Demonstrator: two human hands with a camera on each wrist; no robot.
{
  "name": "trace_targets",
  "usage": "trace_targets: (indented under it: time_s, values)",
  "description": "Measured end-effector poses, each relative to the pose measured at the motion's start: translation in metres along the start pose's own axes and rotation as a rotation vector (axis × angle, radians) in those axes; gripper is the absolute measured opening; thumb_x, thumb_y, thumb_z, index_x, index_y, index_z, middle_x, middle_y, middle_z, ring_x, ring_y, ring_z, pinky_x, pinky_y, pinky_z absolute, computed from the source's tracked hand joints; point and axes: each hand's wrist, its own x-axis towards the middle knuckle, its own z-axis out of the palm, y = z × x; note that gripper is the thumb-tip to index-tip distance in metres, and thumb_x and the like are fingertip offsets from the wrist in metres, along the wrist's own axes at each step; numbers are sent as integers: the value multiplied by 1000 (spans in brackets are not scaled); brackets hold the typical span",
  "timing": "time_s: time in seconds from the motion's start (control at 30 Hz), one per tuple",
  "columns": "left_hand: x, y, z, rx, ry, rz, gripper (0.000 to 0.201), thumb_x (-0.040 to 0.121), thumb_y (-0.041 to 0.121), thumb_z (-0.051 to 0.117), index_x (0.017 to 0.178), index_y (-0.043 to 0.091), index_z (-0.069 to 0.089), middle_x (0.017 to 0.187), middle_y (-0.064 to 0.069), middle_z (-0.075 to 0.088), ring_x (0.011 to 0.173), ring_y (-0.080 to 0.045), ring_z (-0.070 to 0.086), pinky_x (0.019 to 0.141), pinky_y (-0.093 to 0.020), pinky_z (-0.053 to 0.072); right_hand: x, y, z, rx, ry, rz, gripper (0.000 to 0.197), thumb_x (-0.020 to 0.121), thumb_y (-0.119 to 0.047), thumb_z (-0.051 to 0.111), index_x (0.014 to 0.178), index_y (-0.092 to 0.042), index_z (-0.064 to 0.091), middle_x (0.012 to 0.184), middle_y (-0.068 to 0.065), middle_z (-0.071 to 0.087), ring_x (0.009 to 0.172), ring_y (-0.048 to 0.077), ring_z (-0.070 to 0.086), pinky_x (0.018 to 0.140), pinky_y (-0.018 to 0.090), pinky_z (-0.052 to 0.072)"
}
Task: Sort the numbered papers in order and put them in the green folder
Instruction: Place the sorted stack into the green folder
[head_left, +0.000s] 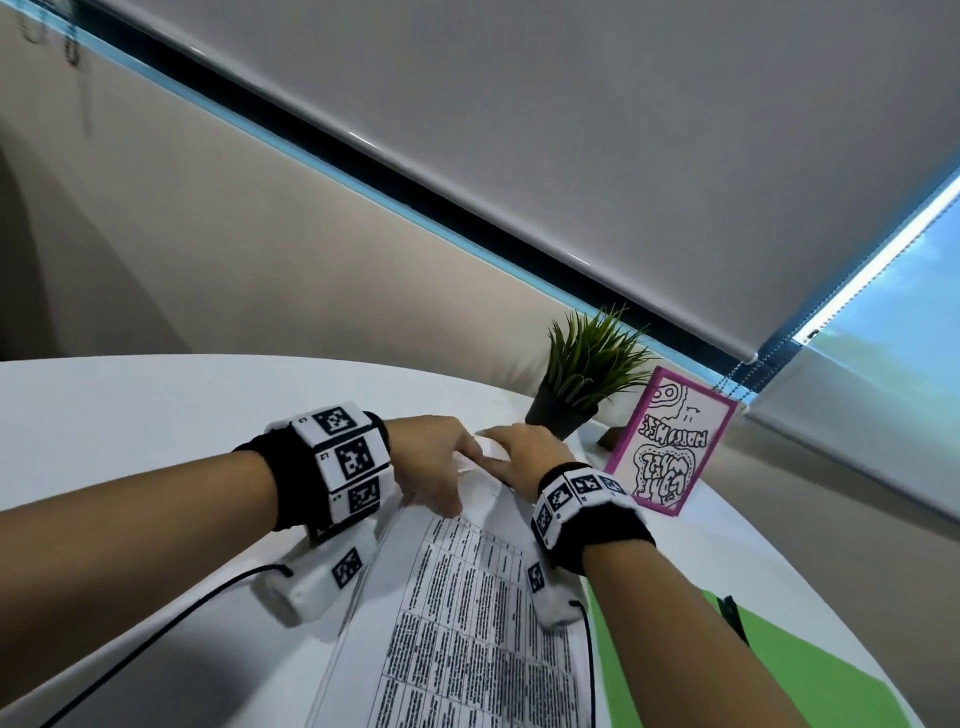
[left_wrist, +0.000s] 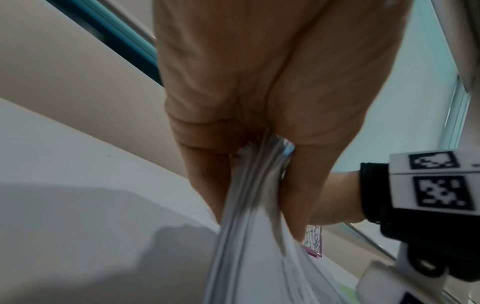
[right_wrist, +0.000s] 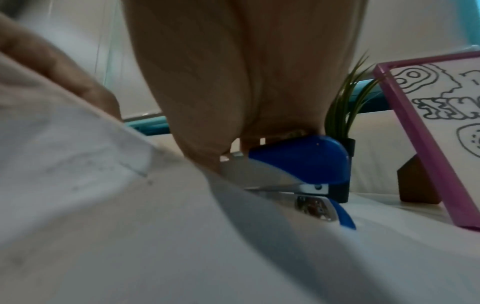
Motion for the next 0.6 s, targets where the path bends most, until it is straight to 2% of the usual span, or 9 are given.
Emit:
trace_targets:
  time_s: [0.1,0.17,0.27,0.3,0.37,0.43,0.5,0.57,0.6]
  values:
    - [-4,-4,-2,50,28,27,48,74,8,67,111,39,67,84,2,72,71,-16,66,65,-28,54,-2,-5,-2,83,168,45,62,90,-50,59,144,-25,41,141,6,48,129,27,48,105,47,42]
    - [-9,-7,-7,49,68,42,44,75,5,63,107,34,72,77,8,70,68,-14,65,65,-28,55,-12,-1,-13,193,306,87,62,92,-52,55,141,-17,44,137,9,51,124,27,51,103,45,44]
    - [-25,-6,-14,-39,87,63,41,75,2,58,96,33,76,50,12,59,48,-8,51,52,-19,45,-49,10,-27,363,379,172,66,93,-59,46,138,-11,46,133,11,58,121,26,55,102,42,46]
    - [-33,-3,-15,-58,101,73,40,76,3,56,92,33,77,48,13,57,47,-7,49,51,-18,43,-64,14,-29,420,387,211,69,93,-62,44,138,-10,46,133,12,59,120,26,56,102,41,45]
    - [-48,1,-14,-117,145,94,35,77,6,56,93,29,78,53,12,59,53,-9,51,54,-18,42,-98,22,-29,582,393,303,78,89,-69,43,141,-10,42,136,12,57,122,27,56,104,43,44]
    - [-65,6,-13,-285,202,132,30,76,9,62,95,26,78,63,5,62,60,-12,51,57,-21,41,-139,24,-24,876,361,380,85,84,-74,45,142,-12,40,139,10,53,125,28,53,103,45,44]
    - [-85,13,-13,-582,240,211,27,76,3,68,96,18,77,71,-1,65,66,-13,54,57,-21,45,-178,22,-16,1209,244,399,88,75,-78,53,136,-15,48,131,8,61,120,29,58,94,46,50]
    - [-100,22,-14,-907,253,302,29,80,-11,63,92,13,76,80,-3,70,76,-13,64,69,-18,55,-211,13,-2,1356,154,336,75,71,-68,62,127,-17,59,117,5,69,108,27,63,90,43,52]
    - [-108,29,-14,-1010,280,348,30,81,-14,60,91,10,74,85,-4,71,81,-13,66,76,-19,57,-227,6,5,1367,156,296,66,73,-60,66,123,-17,61,110,0,72,103,24,64,90,43,51]
